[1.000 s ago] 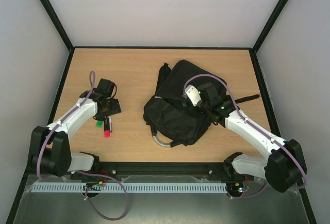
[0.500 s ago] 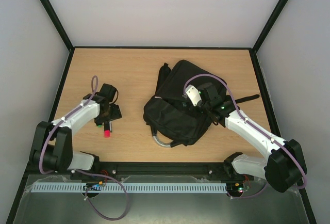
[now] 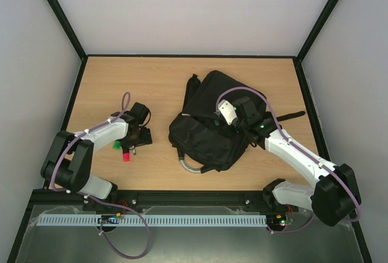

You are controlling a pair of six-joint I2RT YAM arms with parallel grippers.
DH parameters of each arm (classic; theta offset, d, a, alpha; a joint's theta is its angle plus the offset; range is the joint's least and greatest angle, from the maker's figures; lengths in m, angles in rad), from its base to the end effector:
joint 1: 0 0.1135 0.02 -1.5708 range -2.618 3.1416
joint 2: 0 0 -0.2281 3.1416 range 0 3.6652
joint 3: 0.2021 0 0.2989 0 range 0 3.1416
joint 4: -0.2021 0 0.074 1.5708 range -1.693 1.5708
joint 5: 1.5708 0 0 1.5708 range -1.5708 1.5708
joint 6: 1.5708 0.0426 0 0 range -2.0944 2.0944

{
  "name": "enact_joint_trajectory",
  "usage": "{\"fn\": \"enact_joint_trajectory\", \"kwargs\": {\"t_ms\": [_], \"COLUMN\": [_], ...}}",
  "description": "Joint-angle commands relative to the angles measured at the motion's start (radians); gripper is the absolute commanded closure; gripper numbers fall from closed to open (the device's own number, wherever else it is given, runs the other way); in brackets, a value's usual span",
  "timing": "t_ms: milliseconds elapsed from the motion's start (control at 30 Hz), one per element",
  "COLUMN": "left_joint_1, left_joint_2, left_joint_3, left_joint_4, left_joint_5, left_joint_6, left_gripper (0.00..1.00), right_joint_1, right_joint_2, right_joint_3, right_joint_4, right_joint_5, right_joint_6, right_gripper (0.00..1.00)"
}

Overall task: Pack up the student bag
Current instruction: Pick up the stationery from the center of the board.

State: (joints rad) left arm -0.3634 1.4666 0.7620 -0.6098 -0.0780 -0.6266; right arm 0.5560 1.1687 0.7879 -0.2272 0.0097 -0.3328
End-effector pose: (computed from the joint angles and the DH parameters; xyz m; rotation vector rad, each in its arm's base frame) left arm 0.2701 -0.0992 0.0837 -0.3920 2.8514 -0.0774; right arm 0.2725 0.1688 0.2037 -0.9327 1.9716 0.1164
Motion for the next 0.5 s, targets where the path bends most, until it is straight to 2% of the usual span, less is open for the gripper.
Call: {"fn": "enact_joint_trajectory", "kwargs": {"t_ms": [0, 200, 333, 467], "left_joint_1": [-0.034, -0.062, -0.077, -0.081], "left_joint_2": [0.038, 0.071, 0.084, 0.103], "left_joint_3": [-0.002, 0.018, 0.013, 0.008], "left_joint_4": [0.018, 0.028, 0.029, 0.014], "left_joint_5": [0.011, 0.003, -0.025, -0.073], "left_joint_6": [-0.02, -0.031, -0.046, -0.063], "left_gripper": [0.21, 0.25, 0.33, 0.45], "right_joint_1": [-0.001, -0.002, -0.002, -0.004], "right_joint_2": [-0.029, -0.029, -0.027, -0.026], "right_joint_3": [-0.003, -0.003, -0.004, -0.004], "right_joint_4": [-0.012, -0.014, -0.014, -0.013], "right_joint_5": [-0.036, -0.035, -0.037, -0.039], "right_joint_6": [-0.007, -0.006, -0.006, -0.007], "right_gripper": [0.99, 0.99, 0.99, 0.99]}}
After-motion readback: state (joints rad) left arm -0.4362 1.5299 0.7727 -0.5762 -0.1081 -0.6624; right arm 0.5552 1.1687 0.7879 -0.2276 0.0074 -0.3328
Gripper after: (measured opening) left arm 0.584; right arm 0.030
